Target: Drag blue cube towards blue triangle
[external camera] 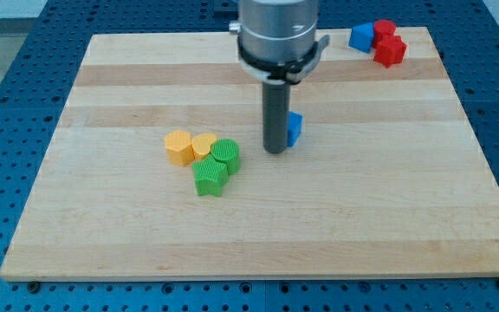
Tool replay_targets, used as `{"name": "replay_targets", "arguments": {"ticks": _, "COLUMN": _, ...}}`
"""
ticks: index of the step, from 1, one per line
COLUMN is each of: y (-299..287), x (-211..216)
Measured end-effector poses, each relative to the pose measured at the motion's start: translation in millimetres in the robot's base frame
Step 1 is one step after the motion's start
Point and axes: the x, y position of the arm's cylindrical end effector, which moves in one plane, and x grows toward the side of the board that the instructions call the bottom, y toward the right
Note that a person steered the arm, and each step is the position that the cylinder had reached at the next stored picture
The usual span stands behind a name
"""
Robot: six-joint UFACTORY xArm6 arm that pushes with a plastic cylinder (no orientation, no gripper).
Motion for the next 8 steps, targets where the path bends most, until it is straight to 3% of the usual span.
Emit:
{"name": "replay_targets", "arguments": {"ticks": 3, "y": 93, "x": -113}}
{"name": "replay_targets", "arguments": {"ticks": 5, "y": 101, "x": -115}}
{"name": "replay_targets", "arguments": {"ticks": 7, "y": 42, "x": -97}}
{"name": "replay_targets", "arguments": {"ticks": 8, "y": 34, "x": -118}}
